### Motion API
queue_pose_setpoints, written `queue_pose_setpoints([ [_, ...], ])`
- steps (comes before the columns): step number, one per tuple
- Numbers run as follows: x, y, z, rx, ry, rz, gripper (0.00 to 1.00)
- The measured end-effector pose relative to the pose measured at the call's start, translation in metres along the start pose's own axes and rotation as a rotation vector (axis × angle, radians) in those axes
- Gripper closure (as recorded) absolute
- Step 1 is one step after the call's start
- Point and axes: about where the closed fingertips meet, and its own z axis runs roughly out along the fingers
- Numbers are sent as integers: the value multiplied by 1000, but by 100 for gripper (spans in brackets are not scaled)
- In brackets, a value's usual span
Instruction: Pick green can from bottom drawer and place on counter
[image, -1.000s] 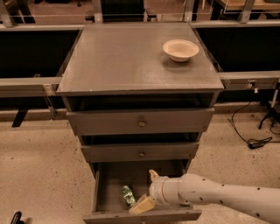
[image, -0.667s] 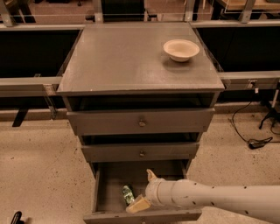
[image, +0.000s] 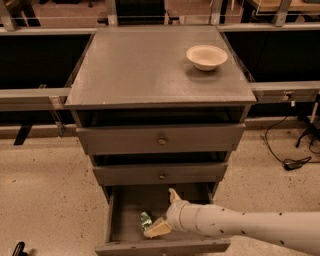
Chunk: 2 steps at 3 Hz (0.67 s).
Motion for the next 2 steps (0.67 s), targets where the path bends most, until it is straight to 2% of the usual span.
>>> queue_pose_setpoints([
  [1, 7, -2, 24, 11, 11, -6, 0],
  [2, 25, -10, 71, 64, 44, -6, 0],
])
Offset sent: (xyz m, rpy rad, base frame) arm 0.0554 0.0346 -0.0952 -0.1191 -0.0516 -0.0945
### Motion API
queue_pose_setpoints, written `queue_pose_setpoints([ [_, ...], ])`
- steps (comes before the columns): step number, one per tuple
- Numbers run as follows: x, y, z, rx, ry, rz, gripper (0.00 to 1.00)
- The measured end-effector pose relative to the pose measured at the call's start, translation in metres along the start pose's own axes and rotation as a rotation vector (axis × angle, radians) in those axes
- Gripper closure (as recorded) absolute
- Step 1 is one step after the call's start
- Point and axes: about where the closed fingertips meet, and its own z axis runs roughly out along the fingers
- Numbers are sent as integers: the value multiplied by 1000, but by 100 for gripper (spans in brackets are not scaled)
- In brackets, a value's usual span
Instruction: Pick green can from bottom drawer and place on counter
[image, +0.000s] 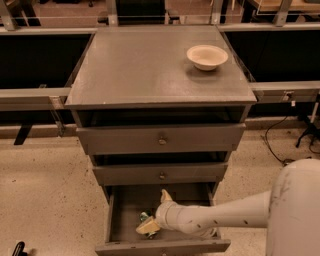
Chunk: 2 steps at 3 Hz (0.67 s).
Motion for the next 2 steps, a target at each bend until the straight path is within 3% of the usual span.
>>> queue_pose_setpoints([
  [2, 42, -7, 66, -46, -75, 102, 0],
])
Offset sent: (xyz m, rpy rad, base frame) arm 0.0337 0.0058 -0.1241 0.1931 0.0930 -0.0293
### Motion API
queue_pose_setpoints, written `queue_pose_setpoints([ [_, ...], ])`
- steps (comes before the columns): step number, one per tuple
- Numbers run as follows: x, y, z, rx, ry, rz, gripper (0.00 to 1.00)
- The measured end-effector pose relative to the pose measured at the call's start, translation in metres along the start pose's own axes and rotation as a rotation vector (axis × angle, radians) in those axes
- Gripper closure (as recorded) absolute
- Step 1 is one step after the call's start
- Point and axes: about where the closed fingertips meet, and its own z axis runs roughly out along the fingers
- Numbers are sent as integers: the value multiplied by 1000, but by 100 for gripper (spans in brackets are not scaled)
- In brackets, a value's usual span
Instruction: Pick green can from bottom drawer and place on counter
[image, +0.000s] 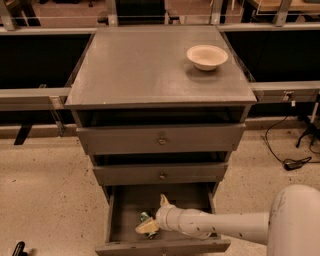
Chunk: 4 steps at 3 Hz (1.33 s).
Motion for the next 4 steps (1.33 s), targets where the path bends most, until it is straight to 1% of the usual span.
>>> queue_pose_setpoints([
  [1, 41, -3, 26, -3, 59, 51, 3],
  [2, 64, -8, 43, 24, 100, 78, 10],
  [3, 81, -13, 59, 28, 93, 108, 9],
  [4, 95, -12, 84, 6, 76, 108, 10],
])
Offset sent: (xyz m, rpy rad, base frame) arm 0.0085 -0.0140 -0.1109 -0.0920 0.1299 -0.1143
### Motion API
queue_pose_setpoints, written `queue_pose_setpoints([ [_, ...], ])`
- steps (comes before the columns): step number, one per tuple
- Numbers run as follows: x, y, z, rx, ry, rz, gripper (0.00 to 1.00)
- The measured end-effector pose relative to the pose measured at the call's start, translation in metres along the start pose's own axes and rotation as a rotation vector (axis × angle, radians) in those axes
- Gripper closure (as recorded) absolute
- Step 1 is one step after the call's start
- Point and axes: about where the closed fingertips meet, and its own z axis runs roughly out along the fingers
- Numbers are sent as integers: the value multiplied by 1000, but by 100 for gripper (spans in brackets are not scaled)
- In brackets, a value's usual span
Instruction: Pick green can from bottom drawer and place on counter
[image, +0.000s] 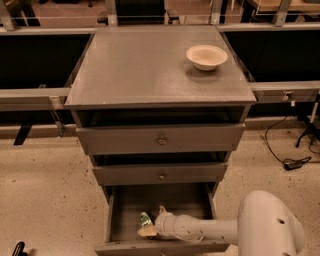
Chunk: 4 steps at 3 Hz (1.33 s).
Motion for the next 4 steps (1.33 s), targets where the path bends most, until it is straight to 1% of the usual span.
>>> queue_pose_setpoints([
  [2, 13, 1, 26, -15, -2, 0, 10],
  [3, 19, 0, 33, -18, 1, 9, 26],
  [4, 22, 1, 38, -29, 5, 7, 34],
])
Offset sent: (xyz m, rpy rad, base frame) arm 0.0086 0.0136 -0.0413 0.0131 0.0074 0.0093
